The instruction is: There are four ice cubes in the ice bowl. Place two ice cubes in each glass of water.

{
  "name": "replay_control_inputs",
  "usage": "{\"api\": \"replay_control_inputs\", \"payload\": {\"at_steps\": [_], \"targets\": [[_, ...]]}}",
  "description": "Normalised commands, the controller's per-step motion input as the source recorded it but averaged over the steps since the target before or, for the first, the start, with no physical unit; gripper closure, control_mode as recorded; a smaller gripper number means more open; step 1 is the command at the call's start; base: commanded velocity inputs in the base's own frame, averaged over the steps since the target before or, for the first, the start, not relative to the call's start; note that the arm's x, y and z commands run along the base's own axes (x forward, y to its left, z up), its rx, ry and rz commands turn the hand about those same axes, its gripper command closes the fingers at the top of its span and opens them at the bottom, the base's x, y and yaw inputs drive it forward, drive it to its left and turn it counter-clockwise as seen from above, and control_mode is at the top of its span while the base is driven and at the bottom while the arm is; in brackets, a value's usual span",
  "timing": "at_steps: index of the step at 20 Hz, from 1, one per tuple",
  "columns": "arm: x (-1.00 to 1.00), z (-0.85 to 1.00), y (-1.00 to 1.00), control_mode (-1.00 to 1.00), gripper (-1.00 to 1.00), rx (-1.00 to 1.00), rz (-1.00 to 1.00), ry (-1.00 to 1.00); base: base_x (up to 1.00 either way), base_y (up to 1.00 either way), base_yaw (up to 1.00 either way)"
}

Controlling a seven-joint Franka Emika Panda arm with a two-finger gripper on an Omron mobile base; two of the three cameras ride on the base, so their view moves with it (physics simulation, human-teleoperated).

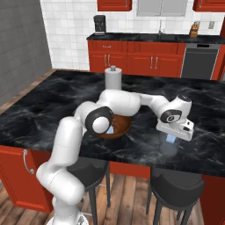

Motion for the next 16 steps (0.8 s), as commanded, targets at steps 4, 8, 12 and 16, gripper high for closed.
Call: {"api": "replay_control_inputs", "payload": {"at_steps": [4,8,12,16], "targets": [[0.05,-0.04,0.0,-1.0,1.0,0.03,0.0,0.04,0.0,0.0,0.0],[0.0,0.0,0.0,-1.0,-1.0,0.03,0.0,0.0,0.0,0.0,0.0],[0.0,0.0,0.0,-1.0,-1.0,0.02,0.0,0.0,0.0,0.0,0.0],[-0.01,0.0,0.0,-1.0,-1.0,0.02,0.0,0.0,0.0,0.0,0.0]]}}
